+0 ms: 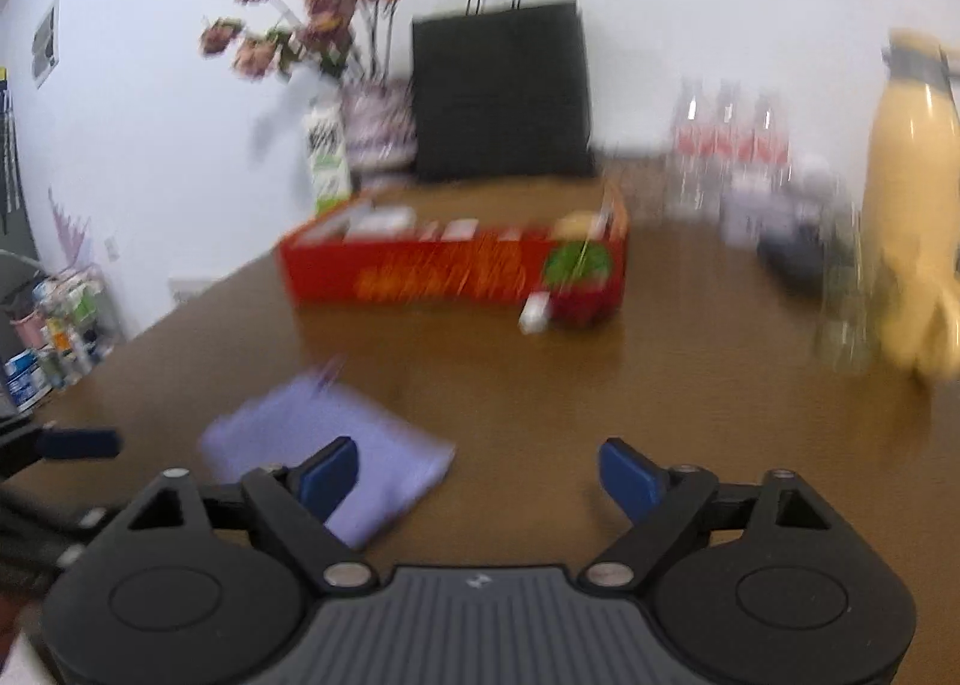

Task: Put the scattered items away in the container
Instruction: 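Move both tools back over the table, then grasp the red artificial rose with the right gripper while the left grasps a small white piece, then lift the rose and white piece toward the cardboard box, then carry the rose and white piece into the box and open both grippers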

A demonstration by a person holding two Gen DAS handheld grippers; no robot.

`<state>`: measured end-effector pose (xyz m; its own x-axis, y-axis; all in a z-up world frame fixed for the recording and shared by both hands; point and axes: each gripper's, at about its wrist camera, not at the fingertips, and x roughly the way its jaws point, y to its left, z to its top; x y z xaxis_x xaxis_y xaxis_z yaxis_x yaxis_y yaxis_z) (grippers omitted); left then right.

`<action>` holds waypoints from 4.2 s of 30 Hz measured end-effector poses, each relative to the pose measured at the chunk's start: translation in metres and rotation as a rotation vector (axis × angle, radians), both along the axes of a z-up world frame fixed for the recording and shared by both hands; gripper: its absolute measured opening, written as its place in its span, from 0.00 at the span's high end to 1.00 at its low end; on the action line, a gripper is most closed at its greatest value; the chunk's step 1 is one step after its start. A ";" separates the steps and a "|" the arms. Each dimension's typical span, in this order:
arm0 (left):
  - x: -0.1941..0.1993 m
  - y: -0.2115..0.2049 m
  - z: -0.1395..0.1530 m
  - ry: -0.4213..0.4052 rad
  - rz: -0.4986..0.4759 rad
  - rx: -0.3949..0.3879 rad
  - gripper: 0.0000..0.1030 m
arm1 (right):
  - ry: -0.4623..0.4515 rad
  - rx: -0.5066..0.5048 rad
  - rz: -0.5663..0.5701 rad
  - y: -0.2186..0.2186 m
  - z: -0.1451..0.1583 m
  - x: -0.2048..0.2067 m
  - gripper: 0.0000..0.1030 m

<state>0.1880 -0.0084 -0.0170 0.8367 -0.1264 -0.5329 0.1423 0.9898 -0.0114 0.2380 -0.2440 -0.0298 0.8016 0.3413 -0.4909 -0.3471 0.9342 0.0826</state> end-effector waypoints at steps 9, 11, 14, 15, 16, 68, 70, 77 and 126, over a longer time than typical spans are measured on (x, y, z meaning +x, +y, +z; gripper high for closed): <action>0.094 -0.012 0.019 -0.017 0.007 0.039 0.13 | 0.029 0.006 -0.087 0.013 -0.006 0.173 0.12; 0.113 -0.021 0.018 -0.001 0.007 0.075 0.18 | 0.047 -0.005 -0.078 0.015 -0.014 0.194 0.27; 0.137 -0.036 0.014 0.030 -0.030 0.095 0.26 | 0.123 0.021 -0.041 0.011 -0.026 0.215 0.62; 0.144 -0.043 0.011 0.045 -0.047 0.104 0.27 | 0.131 0.018 -0.032 0.008 -0.029 0.216 0.62; 0.151 -0.052 0.008 0.062 -0.062 0.120 0.31 | 0.128 0.021 -0.022 0.004 -0.029 0.212 0.64; 0.244 -0.125 -0.030 0.129 -0.120 0.128 0.73 | 0.085 0.160 -0.061 -0.060 -0.025 0.149 0.45; 0.240 -0.126 -0.030 0.126 -0.105 0.152 0.73 | 0.084 0.154 -0.054 -0.058 -0.026 0.149 0.45; 0.183 -0.110 0.012 0.029 -0.091 0.118 0.73 | 0.148 0.184 -0.054 -0.053 -0.037 0.157 0.48; 0.314 0.036 0.135 0.162 0.023 0.025 0.73 | 0.029 0.232 0.091 0.008 0.149 0.221 0.62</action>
